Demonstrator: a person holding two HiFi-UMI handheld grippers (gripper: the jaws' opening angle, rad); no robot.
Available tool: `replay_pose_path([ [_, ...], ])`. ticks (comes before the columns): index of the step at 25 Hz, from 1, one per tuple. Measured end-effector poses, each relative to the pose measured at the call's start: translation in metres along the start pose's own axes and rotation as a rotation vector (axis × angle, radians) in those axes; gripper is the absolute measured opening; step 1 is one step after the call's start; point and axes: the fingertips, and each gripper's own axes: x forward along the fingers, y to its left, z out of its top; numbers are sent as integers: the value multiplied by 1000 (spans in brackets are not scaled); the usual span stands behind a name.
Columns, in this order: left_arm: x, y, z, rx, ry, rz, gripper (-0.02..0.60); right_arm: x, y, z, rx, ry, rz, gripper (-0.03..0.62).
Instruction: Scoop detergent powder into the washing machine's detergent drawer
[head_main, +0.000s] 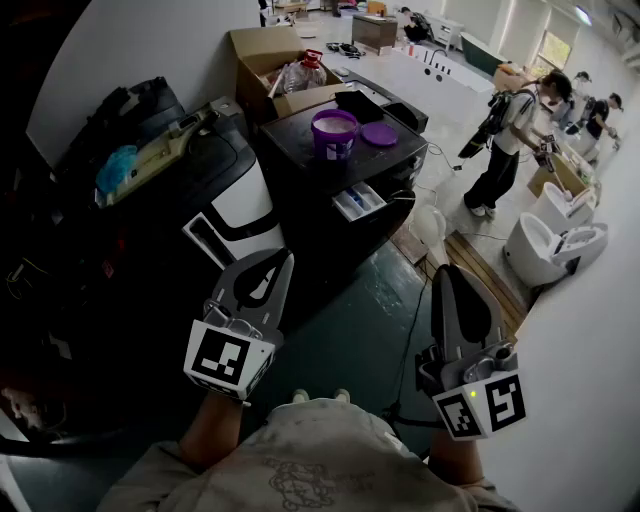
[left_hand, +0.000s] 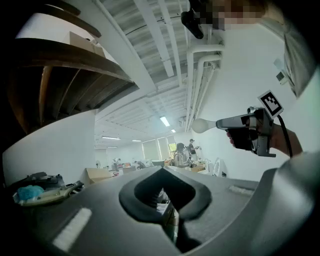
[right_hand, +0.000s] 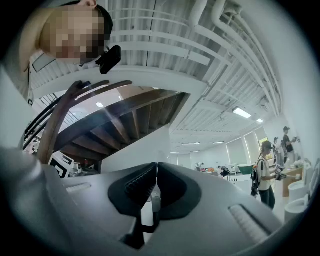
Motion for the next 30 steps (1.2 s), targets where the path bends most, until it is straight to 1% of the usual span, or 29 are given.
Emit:
replay_pose_path([
  [7, 5, -8, -1, -7, 0, 4, 0, -5, -9, 2, 6, -9, -4, 35],
  [13, 17, -26, 1, -4, -2, -10, 0, -15, -26, -1, 12, 2, -5, 35],
  [18, 25, -44, -1, 16, -17, -21, 0, -26, -39, -5, 36, 11, -1, 34],
  [22, 31, -47, -6, -9, 6, -16, 0, -30, -45, -11, 38, 35, -1, 34],
  [26, 43, -51, -2, -10, -14, -27, 0, -29, -53, -11, 25, 32, -3, 34],
  [30, 59, -49, -6, -5, -17, -43, 0, -16, -61, -23, 49, 41, -4, 35],
])
